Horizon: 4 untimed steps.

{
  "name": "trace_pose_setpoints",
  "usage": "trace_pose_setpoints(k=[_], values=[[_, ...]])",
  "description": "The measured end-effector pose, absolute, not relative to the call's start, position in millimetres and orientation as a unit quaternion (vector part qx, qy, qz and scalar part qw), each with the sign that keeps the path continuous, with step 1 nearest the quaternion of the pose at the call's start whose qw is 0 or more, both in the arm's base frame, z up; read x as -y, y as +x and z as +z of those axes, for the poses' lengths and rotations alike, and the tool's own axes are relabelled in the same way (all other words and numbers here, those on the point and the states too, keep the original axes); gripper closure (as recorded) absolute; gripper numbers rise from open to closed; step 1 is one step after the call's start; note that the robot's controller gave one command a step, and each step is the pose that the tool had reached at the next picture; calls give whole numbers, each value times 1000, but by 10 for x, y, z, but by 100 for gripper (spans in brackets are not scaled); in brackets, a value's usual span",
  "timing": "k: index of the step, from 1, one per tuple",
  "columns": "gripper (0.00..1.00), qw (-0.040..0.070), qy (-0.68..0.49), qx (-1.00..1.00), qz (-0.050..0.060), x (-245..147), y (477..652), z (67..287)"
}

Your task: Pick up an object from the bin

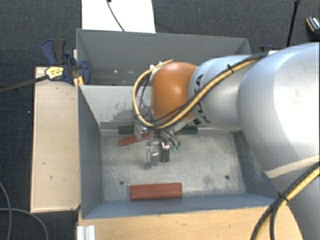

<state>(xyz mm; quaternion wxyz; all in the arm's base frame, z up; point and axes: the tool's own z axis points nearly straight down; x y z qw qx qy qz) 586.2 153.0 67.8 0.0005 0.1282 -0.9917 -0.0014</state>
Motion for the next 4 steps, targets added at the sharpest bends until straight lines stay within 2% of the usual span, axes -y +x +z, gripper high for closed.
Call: trace_pose_setpoints(k=[1, 2, 3, 4], values=[[0, 1, 184, 983, 0, -979, 5916, 704], [100, -1, 184, 983, -1, -1004, 5923, 711], [0, -1, 184, 983, 0, -1003, 5917, 707], [0, 0, 317, 948, -1, -1161, 5690, 704]])
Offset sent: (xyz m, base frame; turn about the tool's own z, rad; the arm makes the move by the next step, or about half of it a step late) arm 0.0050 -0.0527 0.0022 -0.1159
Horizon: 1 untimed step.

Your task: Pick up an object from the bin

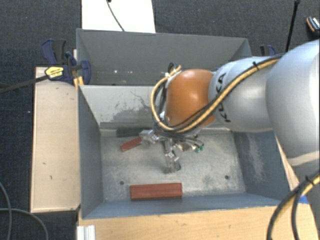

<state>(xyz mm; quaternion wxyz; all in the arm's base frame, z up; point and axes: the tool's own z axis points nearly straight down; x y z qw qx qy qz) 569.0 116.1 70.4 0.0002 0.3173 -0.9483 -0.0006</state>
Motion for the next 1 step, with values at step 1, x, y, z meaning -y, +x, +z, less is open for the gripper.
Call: trace_pose_setpoints(k=[1], values=[[0, -5, 313, 950, -2, -1911, 5853, 1114]])
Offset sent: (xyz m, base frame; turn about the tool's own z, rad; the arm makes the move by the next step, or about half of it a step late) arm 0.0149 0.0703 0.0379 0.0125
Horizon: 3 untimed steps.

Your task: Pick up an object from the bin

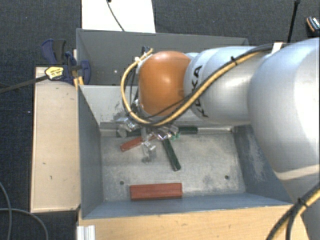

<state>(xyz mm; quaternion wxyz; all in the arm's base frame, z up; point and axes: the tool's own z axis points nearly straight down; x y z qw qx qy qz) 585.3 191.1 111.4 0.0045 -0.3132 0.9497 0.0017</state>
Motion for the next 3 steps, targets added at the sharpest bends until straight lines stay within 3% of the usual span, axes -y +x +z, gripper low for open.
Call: trace_pose_setpoints(k=[1, 2, 3], values=[[0, -1, -312, -950, 1, -2144, 5828, 683], [0, 1, -284, -959, -1, -1355, 5909, 707], [100, 1, -286, -958, 1, -1403, 5902, 708]])
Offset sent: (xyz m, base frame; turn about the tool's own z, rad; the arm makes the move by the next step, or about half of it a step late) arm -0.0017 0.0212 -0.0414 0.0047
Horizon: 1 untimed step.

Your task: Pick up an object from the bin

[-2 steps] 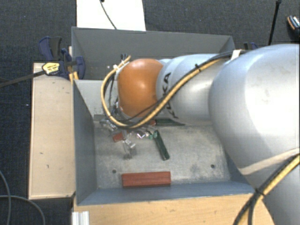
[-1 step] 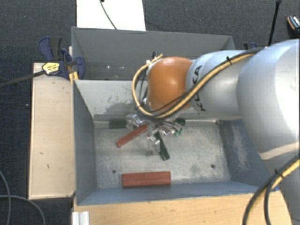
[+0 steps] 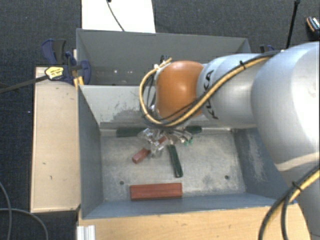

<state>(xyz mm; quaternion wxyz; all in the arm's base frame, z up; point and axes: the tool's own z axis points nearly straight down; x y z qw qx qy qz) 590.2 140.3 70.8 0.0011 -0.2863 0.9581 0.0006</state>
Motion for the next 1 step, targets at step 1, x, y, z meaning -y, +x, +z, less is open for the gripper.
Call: trace_pose_setpoints(k=[1], values=[[100, 5, -293, -956, -1, -1069, 5622, 2121]])
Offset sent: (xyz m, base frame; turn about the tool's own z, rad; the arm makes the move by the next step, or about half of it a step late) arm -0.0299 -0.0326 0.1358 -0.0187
